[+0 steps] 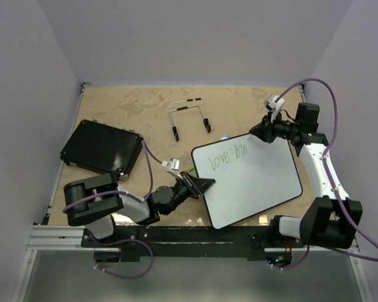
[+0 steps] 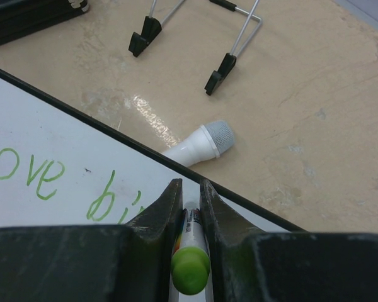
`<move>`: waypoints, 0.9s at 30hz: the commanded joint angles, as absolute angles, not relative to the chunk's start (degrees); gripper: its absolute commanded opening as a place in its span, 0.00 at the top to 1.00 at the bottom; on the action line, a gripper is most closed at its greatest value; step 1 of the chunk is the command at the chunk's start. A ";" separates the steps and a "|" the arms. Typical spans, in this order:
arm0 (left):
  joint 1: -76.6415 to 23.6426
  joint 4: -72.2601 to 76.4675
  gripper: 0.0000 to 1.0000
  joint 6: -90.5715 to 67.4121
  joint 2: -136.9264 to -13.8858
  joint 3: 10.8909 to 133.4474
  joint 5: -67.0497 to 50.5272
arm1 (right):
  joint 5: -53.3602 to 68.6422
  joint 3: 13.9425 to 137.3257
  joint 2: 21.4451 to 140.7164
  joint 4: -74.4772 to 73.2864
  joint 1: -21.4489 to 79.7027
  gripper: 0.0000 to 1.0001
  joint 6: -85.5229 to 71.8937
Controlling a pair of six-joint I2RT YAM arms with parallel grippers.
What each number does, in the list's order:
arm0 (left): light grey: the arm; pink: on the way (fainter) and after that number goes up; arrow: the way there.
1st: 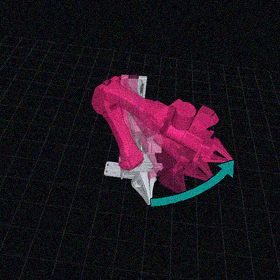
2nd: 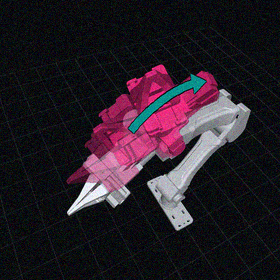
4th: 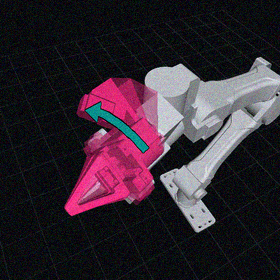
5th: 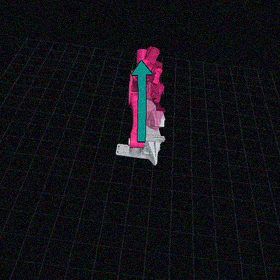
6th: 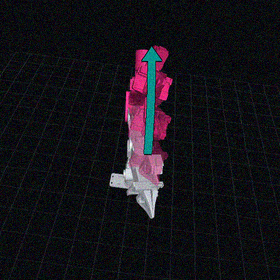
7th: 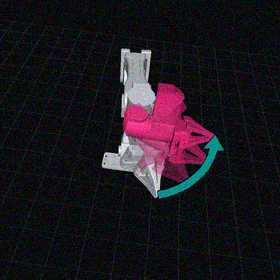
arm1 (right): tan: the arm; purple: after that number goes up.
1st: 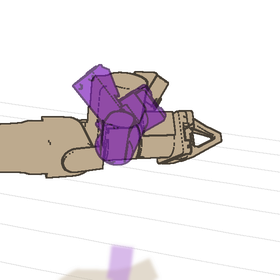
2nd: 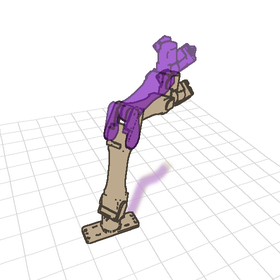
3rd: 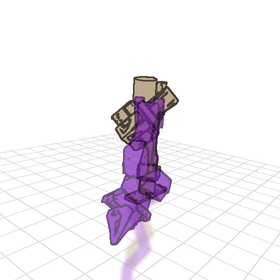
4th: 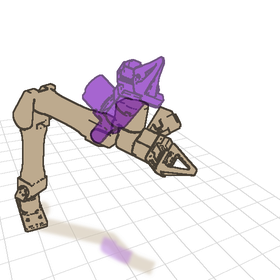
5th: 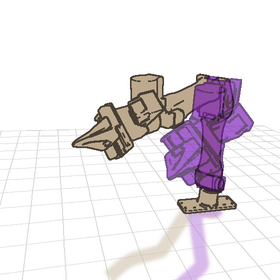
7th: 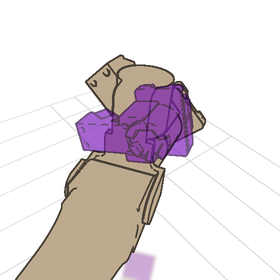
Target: Write a sentence on the whiteboard
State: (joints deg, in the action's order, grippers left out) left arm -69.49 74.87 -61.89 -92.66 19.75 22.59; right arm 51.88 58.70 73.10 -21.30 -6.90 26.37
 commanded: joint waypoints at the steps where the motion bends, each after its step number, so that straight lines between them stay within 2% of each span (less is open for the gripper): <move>1: -69.43 86.40 1.00 -55.20 -91.93 19.16 22.15 | 51.59 59.41 72.95 -20.03 -7.21 1.00 26.54; 27: -69.43 87.27 1.00 -55.37 -92.20 18.72 22.24 | 52.56 56.86 68.82 -34.63 -7.21 1.00 38.41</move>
State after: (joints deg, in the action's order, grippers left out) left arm -69.43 74.89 -62.35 -92.66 19.46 22.63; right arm 51.94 57.21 70.39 -32.69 -6.94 36.64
